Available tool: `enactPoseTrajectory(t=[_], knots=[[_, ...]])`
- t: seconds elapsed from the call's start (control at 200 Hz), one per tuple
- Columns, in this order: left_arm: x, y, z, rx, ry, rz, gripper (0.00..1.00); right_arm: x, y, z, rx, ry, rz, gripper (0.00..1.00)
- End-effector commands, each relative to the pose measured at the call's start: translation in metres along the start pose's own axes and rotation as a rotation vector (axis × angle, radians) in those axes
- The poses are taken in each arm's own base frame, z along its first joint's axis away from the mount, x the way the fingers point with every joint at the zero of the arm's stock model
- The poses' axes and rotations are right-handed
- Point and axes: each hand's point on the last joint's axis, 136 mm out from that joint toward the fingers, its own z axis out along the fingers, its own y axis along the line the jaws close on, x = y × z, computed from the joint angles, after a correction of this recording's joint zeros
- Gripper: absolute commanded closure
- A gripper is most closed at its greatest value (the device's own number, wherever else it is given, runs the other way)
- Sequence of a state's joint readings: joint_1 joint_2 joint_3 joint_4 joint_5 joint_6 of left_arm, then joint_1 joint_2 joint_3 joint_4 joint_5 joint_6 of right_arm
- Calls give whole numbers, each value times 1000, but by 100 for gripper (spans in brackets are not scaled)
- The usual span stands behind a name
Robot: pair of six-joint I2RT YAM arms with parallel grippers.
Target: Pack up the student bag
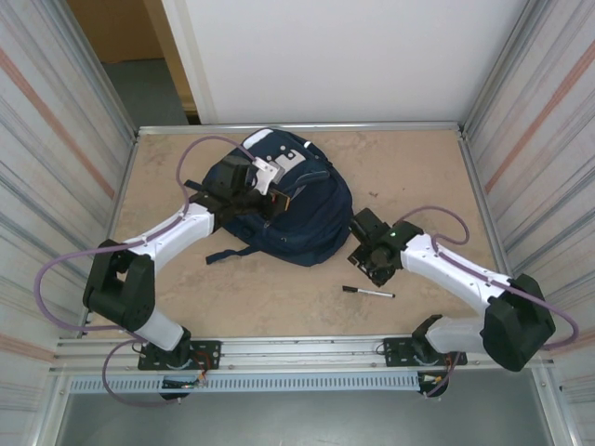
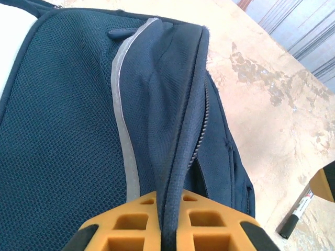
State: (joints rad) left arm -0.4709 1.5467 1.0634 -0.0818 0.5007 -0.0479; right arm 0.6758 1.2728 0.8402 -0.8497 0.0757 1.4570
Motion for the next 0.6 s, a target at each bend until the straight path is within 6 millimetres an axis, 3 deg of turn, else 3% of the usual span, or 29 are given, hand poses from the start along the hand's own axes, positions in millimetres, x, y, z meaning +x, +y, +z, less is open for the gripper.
enactPoseTrajectory(t=[0.0,0.155,0.406,0.591], knots=[[-8,-9,-1,32,-28,47,95,-2,-31,10,159,-31,162,43],[-7,-12,1,52,-13,36,99,9,-55,29,253,17,264,38],[-2,-11,3,53,1,20,100,13,-54,45,237,47,334,38],[-3,-9,5,53,5,11,100,11,-58,65,219,-4,405,52]])
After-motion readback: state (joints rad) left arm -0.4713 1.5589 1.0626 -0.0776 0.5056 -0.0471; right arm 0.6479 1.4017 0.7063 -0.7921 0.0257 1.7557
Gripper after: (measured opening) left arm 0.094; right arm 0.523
